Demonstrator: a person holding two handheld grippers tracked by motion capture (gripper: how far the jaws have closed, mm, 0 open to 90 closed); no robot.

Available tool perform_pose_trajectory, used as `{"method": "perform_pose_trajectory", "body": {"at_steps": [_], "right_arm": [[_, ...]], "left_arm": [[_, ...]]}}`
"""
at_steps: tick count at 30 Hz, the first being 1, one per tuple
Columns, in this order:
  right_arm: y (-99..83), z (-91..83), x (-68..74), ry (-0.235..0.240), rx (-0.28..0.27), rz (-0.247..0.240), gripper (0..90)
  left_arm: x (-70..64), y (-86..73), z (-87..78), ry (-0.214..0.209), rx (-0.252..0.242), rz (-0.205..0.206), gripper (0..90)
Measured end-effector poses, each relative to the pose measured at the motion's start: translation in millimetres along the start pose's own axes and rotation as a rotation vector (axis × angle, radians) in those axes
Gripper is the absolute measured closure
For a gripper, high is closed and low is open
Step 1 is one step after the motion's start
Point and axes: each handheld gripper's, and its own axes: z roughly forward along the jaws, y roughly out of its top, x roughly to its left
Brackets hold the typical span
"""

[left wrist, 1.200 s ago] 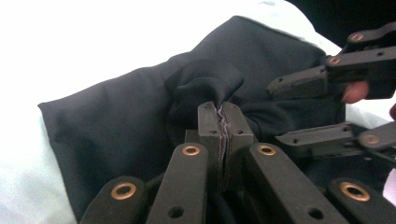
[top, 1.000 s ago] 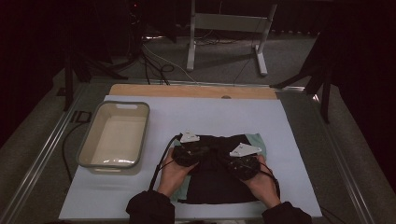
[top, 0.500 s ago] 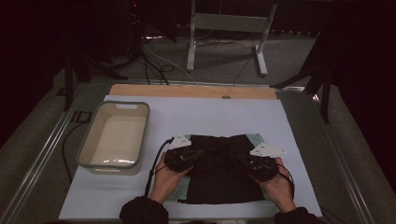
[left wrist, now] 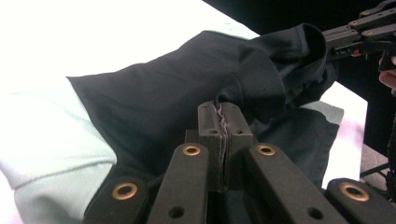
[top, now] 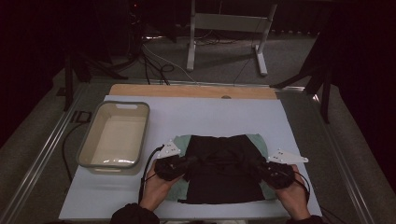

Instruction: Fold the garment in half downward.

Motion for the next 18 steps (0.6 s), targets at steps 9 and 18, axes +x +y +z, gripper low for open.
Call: {"method": "perform_pose_trajectory", "body": {"at_steps": [9, 18], "right_arm": [[-10.1, -12.2, 0.8, 0.026, -0.005, -0.014, 87.1], [-26.6, -17.8, 9.7, 0.065, 0.025, -0.059, 86.9]], "left_arm": [[-6.4, -11.1, -6.3, -0.033, 0.014, 0.010, 89.2], [-15.8, -22.4, -12.4, -0.054, 0.044, 0.026, 89.0]]}}
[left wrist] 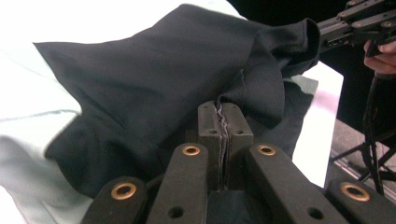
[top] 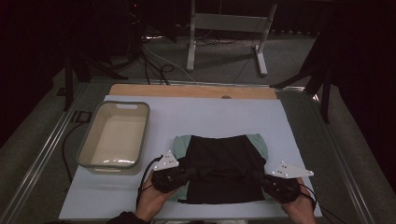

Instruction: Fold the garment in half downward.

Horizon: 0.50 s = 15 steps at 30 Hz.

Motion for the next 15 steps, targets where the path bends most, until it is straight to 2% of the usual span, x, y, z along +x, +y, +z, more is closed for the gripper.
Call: {"method": "perform_pose_trajectory", "body": {"at_steps": [8, 10, 12, 15], "right_arm": [[-7.5, -4.2, 5.0, 0.024, 0.009, -0.016, 84.7], [-7.5, -4.8, 4.4, 0.027, 0.005, -0.013, 78.2], [-7.3, -6.1, 3.2, 0.026, -0.007, -0.002, 67.4], [-7.0, -7.9, 0.4, 0.015, -0.019, 0.018, 57.7]], "left_arm": [[-7.7, -11.2, -6.0, 0.001, 0.025, 0.005, 88.4], [-9.4, -14.6, -6.7, 0.009, 0.041, 0.011, 87.9], [-9.2, -18.1, -7.2, 0.009, 0.055, 0.003, 87.5], [-8.5, -22.8, -8.5, 0.009, 0.068, -0.003, 83.2]]}}
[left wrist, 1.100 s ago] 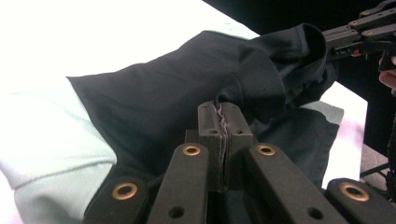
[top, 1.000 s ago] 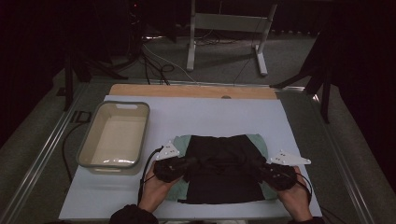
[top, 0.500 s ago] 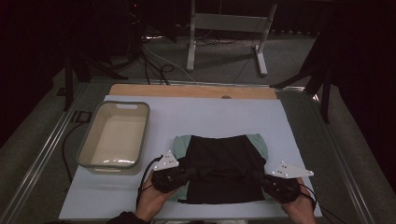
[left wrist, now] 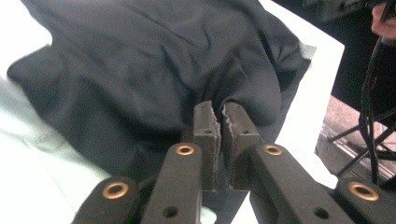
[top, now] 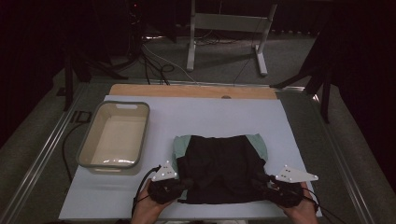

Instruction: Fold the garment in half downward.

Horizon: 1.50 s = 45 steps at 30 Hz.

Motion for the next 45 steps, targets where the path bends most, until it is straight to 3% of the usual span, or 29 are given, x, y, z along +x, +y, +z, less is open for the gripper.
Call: {"method": "perform_pose_trajectory", "body": {"at_steps": [6, 8, 13, 18, 26, 33, 39, 45], "right_arm": [[-0.8, 0.7, -7.6, -0.033, -0.012, 0.045, 41.6], [-0.6, 0.5, -9.4, -0.047, -0.015, 0.057, 36.0], [0.6, 1.0, -14.8, -0.073, -0.029, 0.092, 27.5], [1.6, 4.1, -16.7, -0.084, -0.028, 0.097, 22.6], [2.3, 7.5, -18.5, -0.113, -0.024, 0.097, 20.2], [2.3, 7.5, -20.5, -0.133, -0.030, 0.100, 19.7], [2.2, 9.3, -22.7, -0.149, -0.035, 0.109, 18.9], [1.7, 9.8, -23.2, -0.151, -0.031, 0.109, 18.8]], "left_arm": [[3.8, 0.3, -10.9, 0.044, -0.053, -0.028, 60.1], [5.8, 1.0, -13.4, 0.080, -0.066, -0.040, 53.4], [11.1, 3.3, -14.8, 0.143, -0.097, -0.070, 37.8], [15.8, 6.7, -13.3, 0.197, -0.123, -0.093, 26.3], [22.7, 12.5, -6.8, 0.242, -0.146, -0.133, 17.0], [26.6, 17.7, -0.1, 0.278, -0.149, -0.134, 13.7], [28.6, 19.7, 10.6, 0.299, -0.124, -0.152, 6.6], [30.2, 17.5, 22.1, 0.325, -0.102, -0.149, 6.6]]}}
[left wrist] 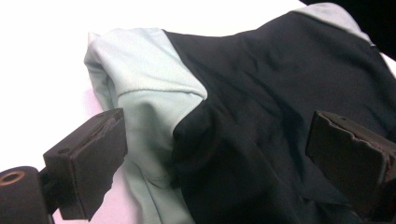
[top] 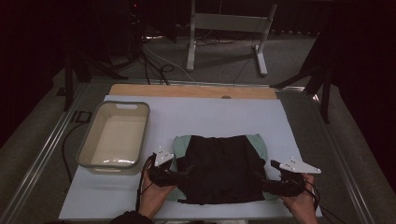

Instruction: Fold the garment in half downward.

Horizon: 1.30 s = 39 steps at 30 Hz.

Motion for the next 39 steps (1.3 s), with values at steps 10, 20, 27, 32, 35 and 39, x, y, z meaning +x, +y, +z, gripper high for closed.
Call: {"method": "perform_pose_trajectory", "body": {"at_steps": [10, 20, 27, 32, 35, 39], "right_arm": [[-1.7, 1.7, -6.7, -0.016, 0.016, 0.013, 18.7], [-6.4, 0.9, -20.3, -0.055, 0.033, 0.046, 19.6], [-6.8, 1.9, -22.0, -0.076, 0.048, 0.048, 21.8], [-7.3, 3.2, -27.0, -0.118, 0.060, 0.061, 38.3], [-8.1, 6.7, -31.2, -0.131, 0.072, 0.080, 42.5], [-10.5, 15.9, -36.6, -0.151, 0.114, 0.106, 48.8]], "left_arm": [[3.6, 0.3, 21.8, -0.007, 0.078, -0.044, 7.1], [6.6, 3.5, 17.0, 0.001, 0.038, -0.074, 13.7], [5.2, 6.3, 3.9, 0.010, 0.002, -0.064, 15.6], [4.5, 4.8, 12.1, 0.021, 0.045, -0.064, 28.8], [4.0, 4.2, 18.6, 0.015, 0.066, -0.067, 34.2], [4.0, 4.6, 22.8, -0.012, 0.084, -0.069, 43.6]]}}
